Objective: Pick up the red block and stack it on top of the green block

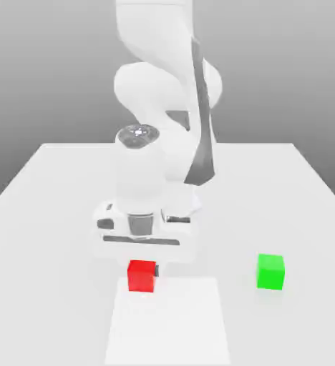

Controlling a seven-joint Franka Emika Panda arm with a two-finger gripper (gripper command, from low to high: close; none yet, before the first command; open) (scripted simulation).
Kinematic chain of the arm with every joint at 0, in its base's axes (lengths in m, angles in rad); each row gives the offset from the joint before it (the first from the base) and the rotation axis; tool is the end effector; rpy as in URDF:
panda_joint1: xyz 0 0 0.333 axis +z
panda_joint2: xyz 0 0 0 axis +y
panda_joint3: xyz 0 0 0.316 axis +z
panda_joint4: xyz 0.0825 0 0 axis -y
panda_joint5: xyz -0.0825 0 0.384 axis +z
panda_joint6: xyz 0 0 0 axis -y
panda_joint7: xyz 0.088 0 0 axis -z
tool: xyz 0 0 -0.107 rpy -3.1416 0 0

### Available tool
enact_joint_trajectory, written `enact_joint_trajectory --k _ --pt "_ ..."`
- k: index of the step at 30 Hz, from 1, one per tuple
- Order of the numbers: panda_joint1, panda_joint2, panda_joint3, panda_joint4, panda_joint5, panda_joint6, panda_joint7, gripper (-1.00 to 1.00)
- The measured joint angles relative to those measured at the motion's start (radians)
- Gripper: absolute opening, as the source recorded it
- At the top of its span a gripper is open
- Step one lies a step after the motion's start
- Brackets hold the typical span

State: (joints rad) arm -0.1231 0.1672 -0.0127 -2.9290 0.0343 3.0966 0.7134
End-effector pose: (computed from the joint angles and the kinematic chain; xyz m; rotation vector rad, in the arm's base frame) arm 0.3184 -0.0467 0.1440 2.8398 -1.3426 0.0009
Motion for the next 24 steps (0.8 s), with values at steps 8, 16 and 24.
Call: enact_joint_trajectory --k 8,16,24 --pt "-0.001 -0.234 -0.013 -0.032 -0.046 -0.202 0.033 -1.0" --pt "0.193 -0.321 0.063 0.0 -0.013 -0.321 -0.217 -1.0" --pt "0.446 -0.338 0.176 0.059 0.031 -0.397 -0.553 -1.0"
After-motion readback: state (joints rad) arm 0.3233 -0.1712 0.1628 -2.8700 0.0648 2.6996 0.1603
